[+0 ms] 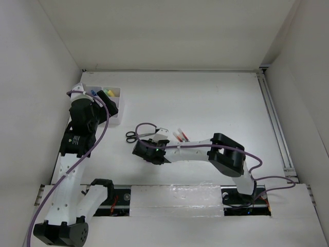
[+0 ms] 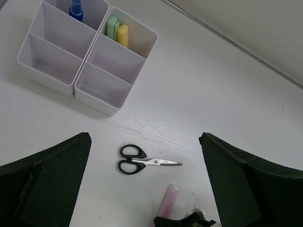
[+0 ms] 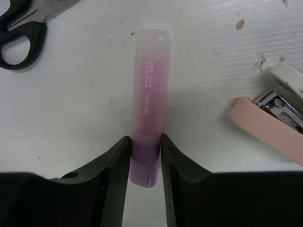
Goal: Sort the stationery into containers
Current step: Pick up the pen from the center of the board.
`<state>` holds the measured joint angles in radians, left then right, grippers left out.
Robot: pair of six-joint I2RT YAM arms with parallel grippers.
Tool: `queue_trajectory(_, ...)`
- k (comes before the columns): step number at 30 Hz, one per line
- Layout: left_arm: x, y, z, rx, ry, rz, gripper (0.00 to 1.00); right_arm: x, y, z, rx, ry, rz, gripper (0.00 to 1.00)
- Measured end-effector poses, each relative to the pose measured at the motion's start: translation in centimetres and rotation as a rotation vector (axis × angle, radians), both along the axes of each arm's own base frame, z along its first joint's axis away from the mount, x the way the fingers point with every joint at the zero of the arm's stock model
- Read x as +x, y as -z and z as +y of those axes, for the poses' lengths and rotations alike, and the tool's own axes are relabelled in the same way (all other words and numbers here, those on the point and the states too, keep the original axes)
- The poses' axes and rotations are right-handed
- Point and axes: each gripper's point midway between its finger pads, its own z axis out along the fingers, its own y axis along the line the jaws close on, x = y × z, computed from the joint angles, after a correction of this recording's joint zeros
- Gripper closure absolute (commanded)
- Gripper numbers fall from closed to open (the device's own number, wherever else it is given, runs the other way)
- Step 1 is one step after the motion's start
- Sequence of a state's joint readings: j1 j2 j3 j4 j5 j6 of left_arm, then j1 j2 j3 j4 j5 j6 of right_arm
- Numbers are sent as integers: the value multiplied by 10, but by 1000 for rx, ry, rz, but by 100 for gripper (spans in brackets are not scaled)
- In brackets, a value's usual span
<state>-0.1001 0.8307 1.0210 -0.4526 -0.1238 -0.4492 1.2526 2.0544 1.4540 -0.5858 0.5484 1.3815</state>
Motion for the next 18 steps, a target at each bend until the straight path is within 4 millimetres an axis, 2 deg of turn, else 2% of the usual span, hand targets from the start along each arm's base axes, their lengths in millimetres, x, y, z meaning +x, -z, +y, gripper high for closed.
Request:
queue_trajectory(1,0,0,0,0,0,0,0,0,0,2,9,-3,1,69)
queue_trajectory(3,0,0,0,0,1,0,0,-1,1,5,21,-11,4,83)
queue_trajectory(4,0,0,0,0,1,0,0,0,1,7,30,-13,2,98)
queue_trajectory(5,0,0,-1,-1,3,0,0,0,1,8,34,-14,2,100)
queue_trajectory(11,0,5,-8,-17,42,6,0,-2,0,6,38,-35,-4,100)
queue_trajectory(15,-3,24,-27,-58,141,46,0,-10,-4,-25,-12,-109,-40,100)
queue_trajectory(18,-9,40,-48,-110,252,74,0,-17,-20,-42,-28,-220,-96,100)
